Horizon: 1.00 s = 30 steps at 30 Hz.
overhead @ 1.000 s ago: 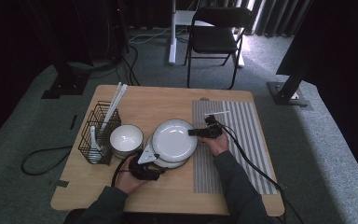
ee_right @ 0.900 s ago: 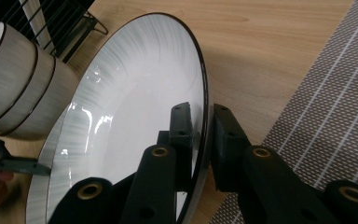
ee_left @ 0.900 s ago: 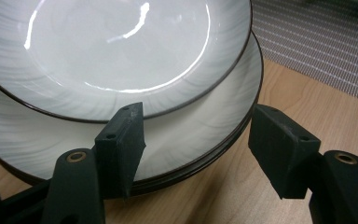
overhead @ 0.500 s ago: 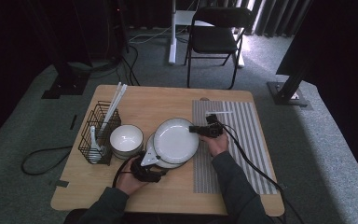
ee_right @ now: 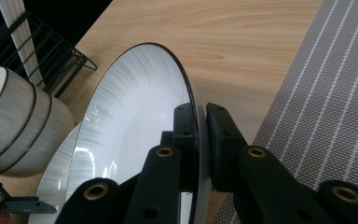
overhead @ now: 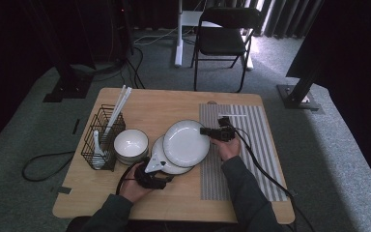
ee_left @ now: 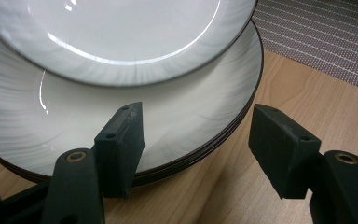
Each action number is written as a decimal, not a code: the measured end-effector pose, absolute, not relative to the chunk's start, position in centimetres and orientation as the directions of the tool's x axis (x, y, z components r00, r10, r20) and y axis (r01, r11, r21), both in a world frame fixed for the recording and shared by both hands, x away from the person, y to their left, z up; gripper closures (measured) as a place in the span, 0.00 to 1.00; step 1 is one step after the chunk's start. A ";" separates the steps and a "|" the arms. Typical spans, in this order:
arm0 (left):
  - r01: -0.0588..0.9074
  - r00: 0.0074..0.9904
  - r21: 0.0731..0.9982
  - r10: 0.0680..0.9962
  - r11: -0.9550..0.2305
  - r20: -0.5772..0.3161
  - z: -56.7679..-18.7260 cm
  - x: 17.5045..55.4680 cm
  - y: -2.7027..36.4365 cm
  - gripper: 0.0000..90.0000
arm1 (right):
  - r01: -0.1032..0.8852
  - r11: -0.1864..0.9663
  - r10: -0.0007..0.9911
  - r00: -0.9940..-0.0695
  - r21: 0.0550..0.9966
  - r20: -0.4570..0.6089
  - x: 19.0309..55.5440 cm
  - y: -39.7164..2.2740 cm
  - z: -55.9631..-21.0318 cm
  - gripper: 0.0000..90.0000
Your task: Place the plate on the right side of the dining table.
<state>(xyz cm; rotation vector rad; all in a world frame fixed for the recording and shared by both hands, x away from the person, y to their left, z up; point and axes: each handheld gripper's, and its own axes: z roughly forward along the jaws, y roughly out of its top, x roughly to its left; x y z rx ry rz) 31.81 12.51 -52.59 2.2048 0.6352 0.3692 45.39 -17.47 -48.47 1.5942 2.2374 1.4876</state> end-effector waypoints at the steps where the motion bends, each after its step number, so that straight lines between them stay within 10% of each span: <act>1: 0.320 0.832 0.765 0.553 -0.558 0.055 -52.6 31.8 12.5 0.40 | 0.725 0.024 0.735 -0.480 0.689 0.479 45.4 -17.7 -48.3 0.93; 30: 0.326 0.828 0.776 0.559 -0.540 0.041 -52.6 31.6 12.8 0.40 | 0.698 -0.121 0.825 -0.324 0.706 0.463 43.6 -28.7 -45.9 0.93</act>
